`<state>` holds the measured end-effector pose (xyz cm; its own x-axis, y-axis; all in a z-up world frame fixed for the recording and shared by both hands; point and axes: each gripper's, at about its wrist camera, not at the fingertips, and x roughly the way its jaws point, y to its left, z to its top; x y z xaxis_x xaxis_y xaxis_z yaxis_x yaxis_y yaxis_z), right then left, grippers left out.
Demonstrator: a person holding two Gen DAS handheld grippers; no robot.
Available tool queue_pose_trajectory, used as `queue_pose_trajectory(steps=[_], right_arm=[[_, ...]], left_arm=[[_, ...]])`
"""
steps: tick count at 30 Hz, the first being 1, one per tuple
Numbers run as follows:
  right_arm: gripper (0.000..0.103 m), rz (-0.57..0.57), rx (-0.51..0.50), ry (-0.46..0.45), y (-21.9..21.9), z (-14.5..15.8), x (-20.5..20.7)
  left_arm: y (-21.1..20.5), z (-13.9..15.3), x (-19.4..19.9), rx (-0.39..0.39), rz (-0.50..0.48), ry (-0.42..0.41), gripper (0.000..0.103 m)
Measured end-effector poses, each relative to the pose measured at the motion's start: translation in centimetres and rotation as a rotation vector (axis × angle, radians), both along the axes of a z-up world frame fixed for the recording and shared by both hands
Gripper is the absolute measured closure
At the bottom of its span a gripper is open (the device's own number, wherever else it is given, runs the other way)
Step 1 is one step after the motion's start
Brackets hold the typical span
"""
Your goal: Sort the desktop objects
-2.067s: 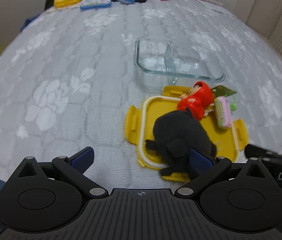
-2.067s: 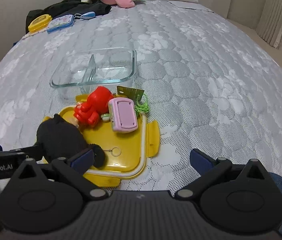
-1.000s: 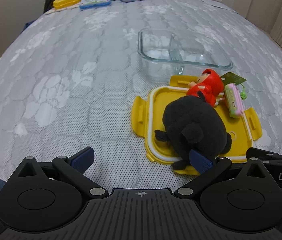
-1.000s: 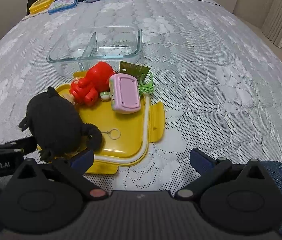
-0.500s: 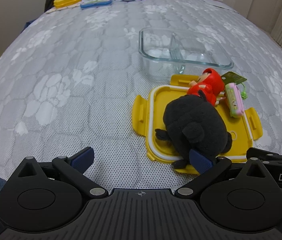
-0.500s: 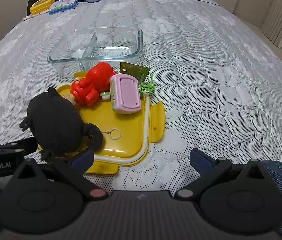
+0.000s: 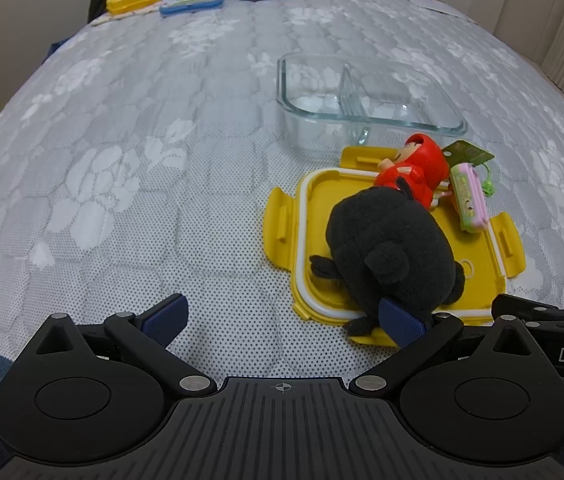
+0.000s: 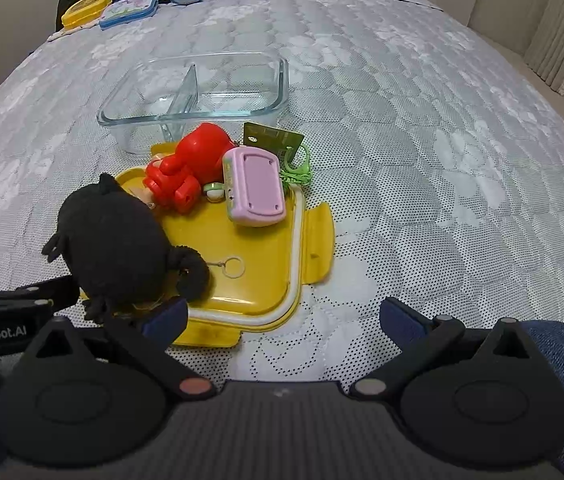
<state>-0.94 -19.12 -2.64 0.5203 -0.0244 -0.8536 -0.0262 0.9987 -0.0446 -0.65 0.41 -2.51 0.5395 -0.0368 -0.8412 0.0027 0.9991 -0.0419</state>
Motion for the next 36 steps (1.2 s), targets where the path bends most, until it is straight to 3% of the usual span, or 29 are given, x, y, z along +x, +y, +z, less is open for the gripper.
queue_pose_trajectory(steps=[28,36], right_arm=[[0.0,0.001,0.006,0.002,0.05,0.01,-0.07],[0.0,-0.003,0.052,-0.005,-0.47,0.29,0.03]], left_arm=[[-0.42,0.02,0.05,0.011,-0.012,0.004,0.0],[-0.44,0.24,0.1,-0.005,-0.015,-0.006,0.0]])
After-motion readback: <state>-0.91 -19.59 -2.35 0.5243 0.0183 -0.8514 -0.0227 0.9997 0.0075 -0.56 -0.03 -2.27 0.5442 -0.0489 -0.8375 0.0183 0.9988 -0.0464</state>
